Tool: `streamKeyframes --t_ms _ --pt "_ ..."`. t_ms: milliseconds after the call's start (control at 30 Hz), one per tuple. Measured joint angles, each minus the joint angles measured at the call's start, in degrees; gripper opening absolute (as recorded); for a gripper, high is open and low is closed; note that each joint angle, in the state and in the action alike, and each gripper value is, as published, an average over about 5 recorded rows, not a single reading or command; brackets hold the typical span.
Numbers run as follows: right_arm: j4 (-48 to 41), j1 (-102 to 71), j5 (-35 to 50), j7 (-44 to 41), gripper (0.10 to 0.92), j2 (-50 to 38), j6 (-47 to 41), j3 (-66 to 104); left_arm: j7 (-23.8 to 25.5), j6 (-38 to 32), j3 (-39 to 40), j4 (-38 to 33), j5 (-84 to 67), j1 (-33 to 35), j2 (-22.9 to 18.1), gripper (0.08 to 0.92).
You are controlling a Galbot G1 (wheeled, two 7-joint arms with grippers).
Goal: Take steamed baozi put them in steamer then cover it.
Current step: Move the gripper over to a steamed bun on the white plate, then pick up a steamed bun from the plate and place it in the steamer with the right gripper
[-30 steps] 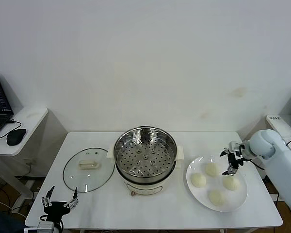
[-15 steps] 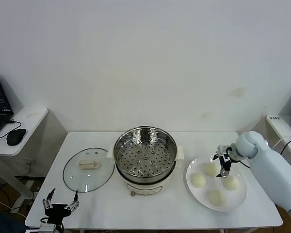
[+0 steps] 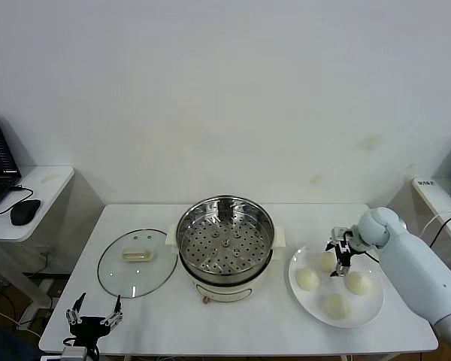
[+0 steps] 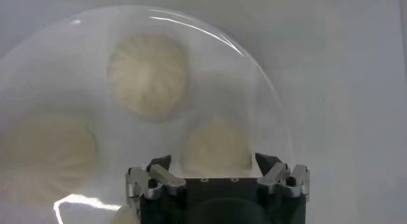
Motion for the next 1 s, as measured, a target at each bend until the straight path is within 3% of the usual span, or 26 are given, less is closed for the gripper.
streamKeyframes --t_ms 400,1000 --pt "0.79 2.89 3.70 -0.37 0.618 -1.18 -1.51 -0.86 -0.34 -0.02 0.07 0.15 -0.08 -0.16 -0.07 0.823" --pt "-2.99 29.44 21.84 -3.52 0.619 5.41 -5.33 -19.42 -1.38 -0.44 -0.11 -1.09 -0.56 0.72 -0.06 0.823"
